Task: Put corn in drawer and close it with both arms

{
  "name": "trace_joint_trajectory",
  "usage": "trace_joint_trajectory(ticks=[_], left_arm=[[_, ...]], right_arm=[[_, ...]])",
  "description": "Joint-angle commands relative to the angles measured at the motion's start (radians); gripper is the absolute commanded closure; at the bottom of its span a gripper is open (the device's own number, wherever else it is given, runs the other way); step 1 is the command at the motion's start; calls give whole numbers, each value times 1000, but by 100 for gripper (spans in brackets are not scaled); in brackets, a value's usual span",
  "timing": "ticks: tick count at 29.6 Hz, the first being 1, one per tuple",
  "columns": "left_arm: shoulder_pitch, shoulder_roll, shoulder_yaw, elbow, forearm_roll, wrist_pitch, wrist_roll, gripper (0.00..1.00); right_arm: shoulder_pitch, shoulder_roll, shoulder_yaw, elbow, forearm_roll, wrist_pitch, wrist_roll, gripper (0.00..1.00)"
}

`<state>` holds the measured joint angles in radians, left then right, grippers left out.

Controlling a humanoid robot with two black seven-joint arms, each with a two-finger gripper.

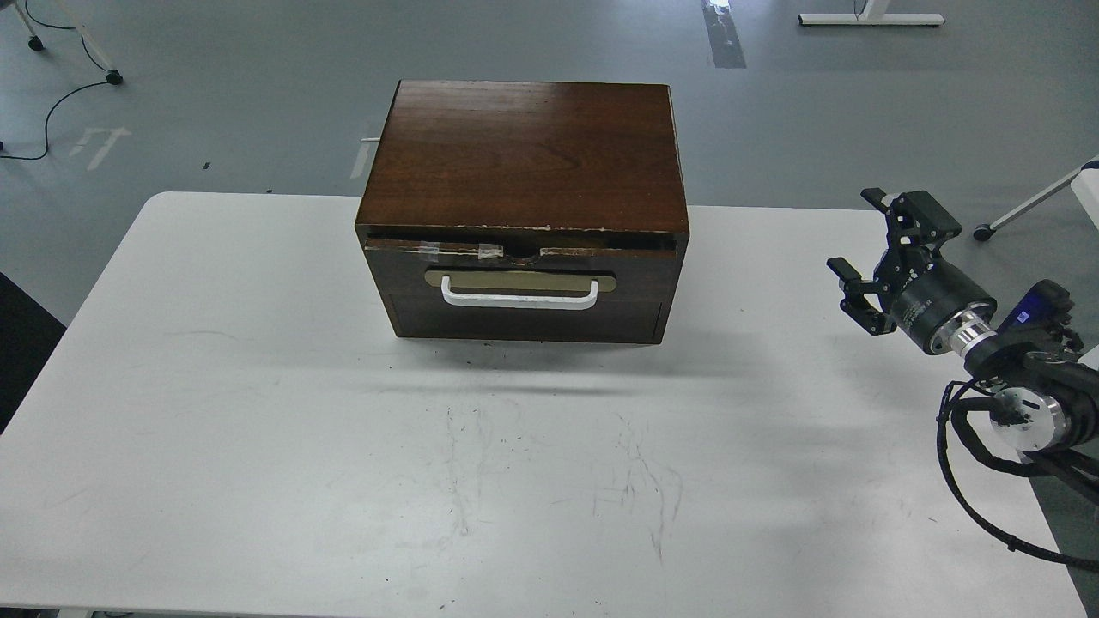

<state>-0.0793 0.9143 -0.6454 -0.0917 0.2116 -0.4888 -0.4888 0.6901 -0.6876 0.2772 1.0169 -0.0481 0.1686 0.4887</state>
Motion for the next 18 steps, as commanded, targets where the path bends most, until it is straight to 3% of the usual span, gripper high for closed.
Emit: trace_joint_trajectory(ticks=[1,6,12,16,18], left_arm=[[72,-109,12,267,0,0,0,0],[243,-285,59,472,0,0,0,0],[360,-507,63,491,2,0,0,0],[372,-647,66,484,6,0,0,0],[372,-722,98,480,8,91,0,0]], right_arm=[[0,2,0,2,1,0,0,0],[0,0,19,0,1,-1,0,0],[0,2,37,-1,2,-3,0,0],[2,3,59,-17,2,-3,0,0],[2,3,102,-20,4,-3,0,0]])
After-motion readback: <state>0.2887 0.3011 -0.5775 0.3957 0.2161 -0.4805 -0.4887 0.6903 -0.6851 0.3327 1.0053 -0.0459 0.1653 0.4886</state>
